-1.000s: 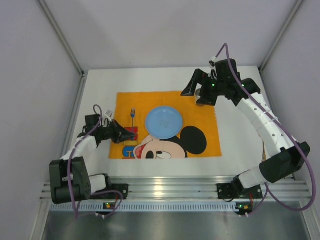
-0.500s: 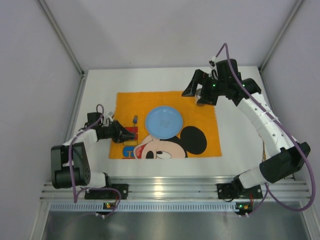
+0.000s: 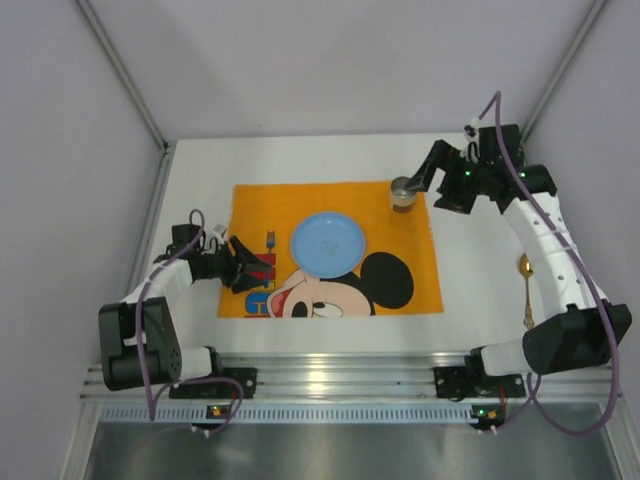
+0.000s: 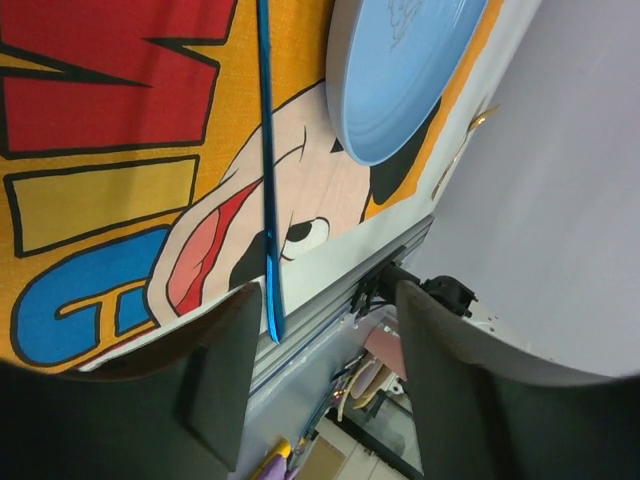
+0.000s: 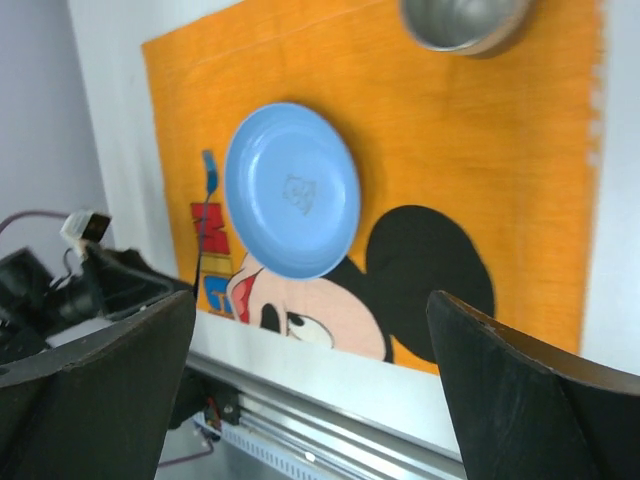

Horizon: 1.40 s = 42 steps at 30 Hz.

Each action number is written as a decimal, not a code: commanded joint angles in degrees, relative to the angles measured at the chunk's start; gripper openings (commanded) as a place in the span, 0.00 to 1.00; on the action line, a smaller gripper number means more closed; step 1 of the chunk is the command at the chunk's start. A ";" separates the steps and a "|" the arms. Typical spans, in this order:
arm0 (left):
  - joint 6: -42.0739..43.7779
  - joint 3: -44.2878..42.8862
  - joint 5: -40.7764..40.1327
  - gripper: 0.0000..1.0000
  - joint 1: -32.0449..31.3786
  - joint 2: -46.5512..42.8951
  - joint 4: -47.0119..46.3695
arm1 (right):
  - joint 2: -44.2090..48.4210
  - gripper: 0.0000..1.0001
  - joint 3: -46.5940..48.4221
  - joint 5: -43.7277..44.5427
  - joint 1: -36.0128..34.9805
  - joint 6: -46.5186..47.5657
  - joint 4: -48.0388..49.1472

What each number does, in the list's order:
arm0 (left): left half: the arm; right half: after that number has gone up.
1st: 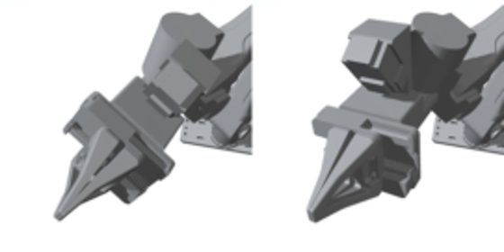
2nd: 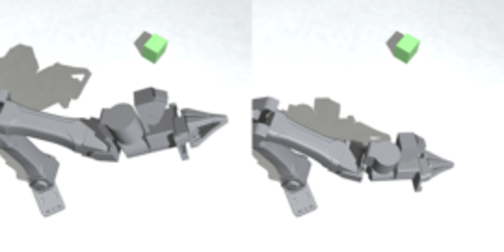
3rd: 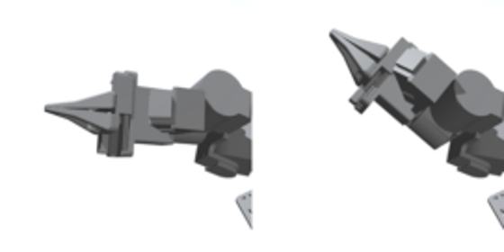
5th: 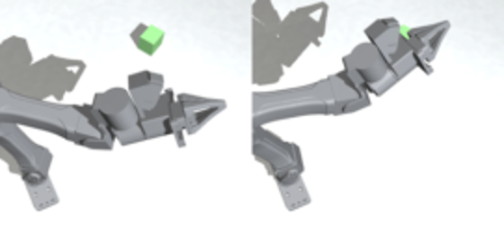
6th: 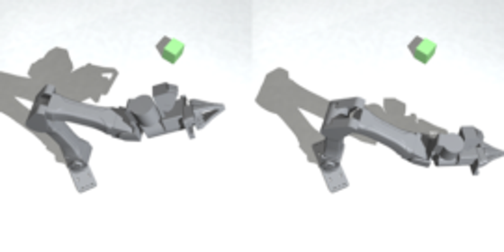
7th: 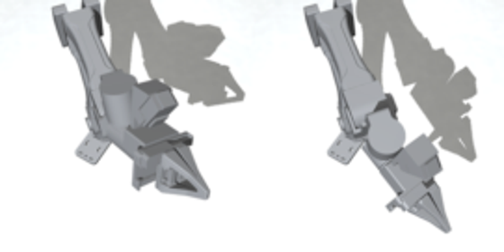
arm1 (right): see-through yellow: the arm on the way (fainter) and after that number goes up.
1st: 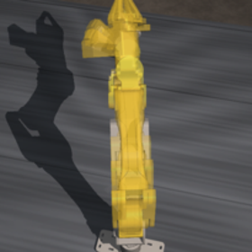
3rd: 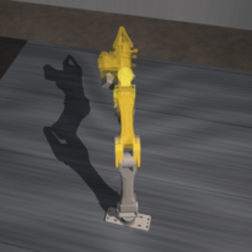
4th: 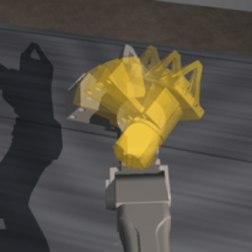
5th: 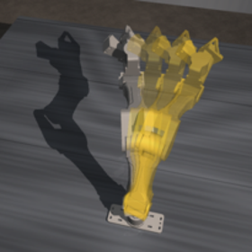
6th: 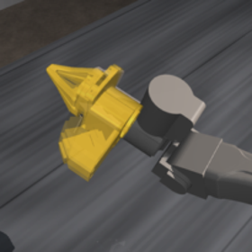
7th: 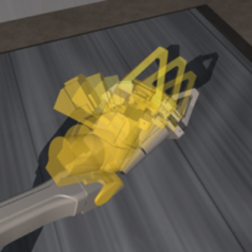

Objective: Set the dinner table for one person

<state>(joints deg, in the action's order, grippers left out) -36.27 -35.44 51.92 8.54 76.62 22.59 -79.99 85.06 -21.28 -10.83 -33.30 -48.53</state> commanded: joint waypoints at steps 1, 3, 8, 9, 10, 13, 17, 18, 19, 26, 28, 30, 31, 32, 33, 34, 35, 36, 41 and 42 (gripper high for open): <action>1.12 -2.88 -1.29 0.65 0.34 -3.92 4.56 | 4.22 1.00 -1.91 1.57 5.63 5.08 -4.71; 0.77 -3.67 -1.47 0.80 0.43 -5.07 6.40 | 5.54 1.00 -4.01 7.29 7.40 5.53 -5.78; 2.08 -6.65 -2.87 0.91 0.34 -8.59 12.12 | 7.30 1.00 -9.73 13.95 12.91 6.14 -6.83; 3.30 -7.18 -3.49 0.91 0.34 -8.94 13.35 | 7.39 1.00 -10.87 16.07 13.55 5.53 -7.53; 4.01 -7.71 -5.58 0.91 0.34 -9.73 14.66 | 7.47 1.00 -11.49 18.09 14.16 4.83 -8.58; 7.44 -9.91 -11.47 0.91 0.43 -11.57 20.11 | 7.39 1.00 -15.44 24.43 17.15 2.28 -8.86; 9.11 -8.07 -17.64 0.89 0.34 -14.13 21.88 | 5.20 1.00 -22.46 28.21 22.41 2.27 -5.79; 9.03 -7.80 -17.21 0.89 0.34 -14.48 21.80 | 4.49 1.00 -23.35 28.57 23.65 2.88 -4.39; 8.85 -7.63 -16.77 0.89 0.34 -14.74 21.71 | 3.79 1.00 -24.05 29.09 24.97 3.85 -3.85; 9.29 -7.98 -16.41 0.87 0.25 -14.57 22.59 | -5.25 1.00 -24.76 39.28 31.92 6.58 -1.22; 9.55 -7.72 -16.50 0.86 -0.09 -14.74 22.59 | -6.76 1.00 -24.33 40.08 33.58 6.58 0.10; 9.47 -7.36 -16.33 0.86 -0.53 -15.10 22.15 | -9.04 1.00 -23.45 41.22 34.12 7.02 1.15; 9.46 -7.45 -16.33 0.86 -0.62 -15.18 21.97 | -9.74 1.00 -23.10 42.19 34.21 7.11 1.42; 9.46 -7.45 -16.33 0.86 -0.54 -15.18 21.97 | -11.14 1.00 -22.83 43.94 34.30 7.54 1.42; 9.46 -7.45 -16.33 0.86 -0.62 -15.18 21.88 | -11.68 1.00 -22.83 44.65 34.47 7.81 2.12; 9.46 -7.45 -16.33 0.86 -0.62 -15.36 21.80 | -12.03 1.00 -23.00 44.92 34.99 8.16 2.82; 9.38 -7.36 -16.24 0.86 -0.62 -15.45 21.71 | -12.73 1.00 -23.53 45.01 35.35 8.68 3.53; 9.38 -7.36 -16.32 0.86 -0.71 -15.53 21.62 | -13.17 0.99 -23.79 44.92 35.61 8.95 4.93; 9.12 -7.19 -16.32 0.86 -0.62 -15.80 21.01 | -17.56 0.86 -25.81 45.36 36.23 8.26 10.12; 9.03 -7.10 -16.24 0.86 -0.71 -15.89 20.74 | -18.36 0.80 -26.17 45.10 36.14 8.16 12.04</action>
<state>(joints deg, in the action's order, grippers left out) -27.46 -43.18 35.62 8.08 62.19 43.99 -95.98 59.61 21.69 24.82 -25.04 -42.78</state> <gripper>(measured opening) 0.866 0.847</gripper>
